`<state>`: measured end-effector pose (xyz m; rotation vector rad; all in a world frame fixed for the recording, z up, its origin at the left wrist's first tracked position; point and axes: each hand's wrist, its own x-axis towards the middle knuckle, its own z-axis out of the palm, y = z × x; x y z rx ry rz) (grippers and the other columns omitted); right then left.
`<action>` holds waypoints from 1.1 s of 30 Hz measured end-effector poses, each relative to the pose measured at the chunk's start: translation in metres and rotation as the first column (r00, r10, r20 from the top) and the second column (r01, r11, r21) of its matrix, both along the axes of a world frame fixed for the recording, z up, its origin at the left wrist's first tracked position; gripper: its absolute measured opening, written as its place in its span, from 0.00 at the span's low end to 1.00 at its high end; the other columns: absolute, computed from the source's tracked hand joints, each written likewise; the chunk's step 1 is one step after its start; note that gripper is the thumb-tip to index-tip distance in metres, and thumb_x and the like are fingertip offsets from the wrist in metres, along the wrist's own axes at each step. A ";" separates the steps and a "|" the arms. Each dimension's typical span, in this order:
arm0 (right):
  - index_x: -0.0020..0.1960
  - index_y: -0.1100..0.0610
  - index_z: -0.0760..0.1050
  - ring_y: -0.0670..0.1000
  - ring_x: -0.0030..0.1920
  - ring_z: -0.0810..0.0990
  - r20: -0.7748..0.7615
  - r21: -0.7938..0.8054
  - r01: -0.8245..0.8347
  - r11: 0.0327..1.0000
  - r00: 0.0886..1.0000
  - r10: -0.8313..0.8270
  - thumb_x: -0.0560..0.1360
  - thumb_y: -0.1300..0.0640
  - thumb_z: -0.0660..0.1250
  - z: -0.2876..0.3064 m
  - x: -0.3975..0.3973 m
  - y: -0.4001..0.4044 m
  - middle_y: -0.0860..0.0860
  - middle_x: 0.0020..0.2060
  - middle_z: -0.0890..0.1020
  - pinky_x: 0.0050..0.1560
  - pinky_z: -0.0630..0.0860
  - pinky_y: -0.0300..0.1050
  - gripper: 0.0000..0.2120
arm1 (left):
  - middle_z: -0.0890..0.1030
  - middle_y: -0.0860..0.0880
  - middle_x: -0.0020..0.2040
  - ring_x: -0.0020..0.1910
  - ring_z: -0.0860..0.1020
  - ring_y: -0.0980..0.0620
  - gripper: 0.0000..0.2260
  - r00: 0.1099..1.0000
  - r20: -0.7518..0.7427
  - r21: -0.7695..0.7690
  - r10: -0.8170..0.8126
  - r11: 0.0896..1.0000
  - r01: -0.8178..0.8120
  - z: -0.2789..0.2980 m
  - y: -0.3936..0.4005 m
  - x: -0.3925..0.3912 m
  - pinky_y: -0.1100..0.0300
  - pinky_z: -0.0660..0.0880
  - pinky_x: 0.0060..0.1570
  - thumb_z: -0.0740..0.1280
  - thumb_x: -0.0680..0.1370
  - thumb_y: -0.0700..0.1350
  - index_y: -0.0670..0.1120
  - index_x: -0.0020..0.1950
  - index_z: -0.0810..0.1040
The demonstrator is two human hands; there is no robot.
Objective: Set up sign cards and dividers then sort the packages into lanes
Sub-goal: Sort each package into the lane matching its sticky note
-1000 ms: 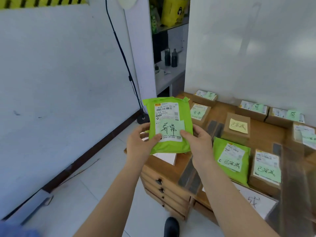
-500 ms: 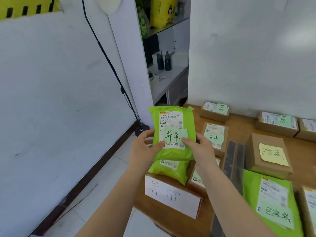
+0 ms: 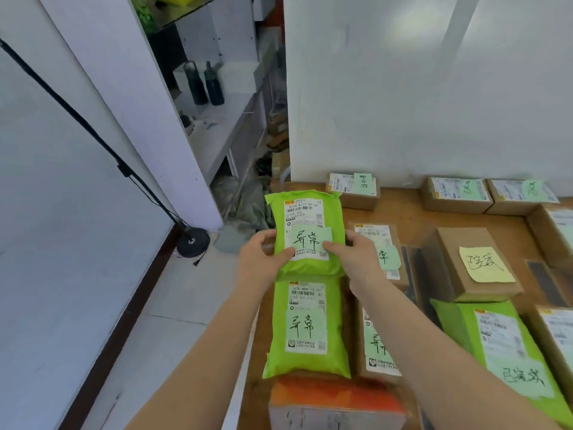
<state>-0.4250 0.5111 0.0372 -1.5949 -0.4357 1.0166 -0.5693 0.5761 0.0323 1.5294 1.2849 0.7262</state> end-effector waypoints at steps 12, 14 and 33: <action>0.57 0.61 0.77 0.57 0.52 0.80 0.274 -0.335 0.110 0.936 0.962 -0.015 0.72 0.65 0.68 -0.071 0.009 0.086 0.56 0.54 0.82 0.49 0.79 0.49 0.13 | 0.79 0.45 0.58 0.54 0.79 0.48 0.20 0.982 -0.079 -0.174 -0.172 0.972 0.156 -0.092 0.100 0.030 0.58 0.76 0.48 0.73 0.71 0.39 0.41 0.61 0.74; 0.57 0.62 0.76 0.57 0.52 0.80 0.297 -0.370 0.114 0.922 0.955 0.001 0.73 0.66 0.67 -0.081 0.010 0.094 0.57 0.55 0.81 0.48 0.78 0.47 0.13 | 0.78 0.45 0.59 0.56 0.78 0.48 0.20 0.975 -0.107 -0.178 -0.194 0.969 0.173 -0.106 0.109 0.036 0.57 0.75 0.52 0.74 0.70 0.39 0.40 0.61 0.74; 0.70 0.58 0.66 0.53 0.68 0.70 0.594 -0.245 0.188 0.951 0.805 -0.006 0.73 0.63 0.66 -0.016 0.041 0.079 0.54 0.68 0.72 0.65 0.65 0.43 0.26 | 0.71 0.45 0.65 0.63 0.72 0.47 0.22 0.885 -0.296 0.102 -0.359 0.909 0.403 -0.045 0.117 0.058 0.55 0.69 0.62 0.68 0.76 0.48 0.43 0.68 0.69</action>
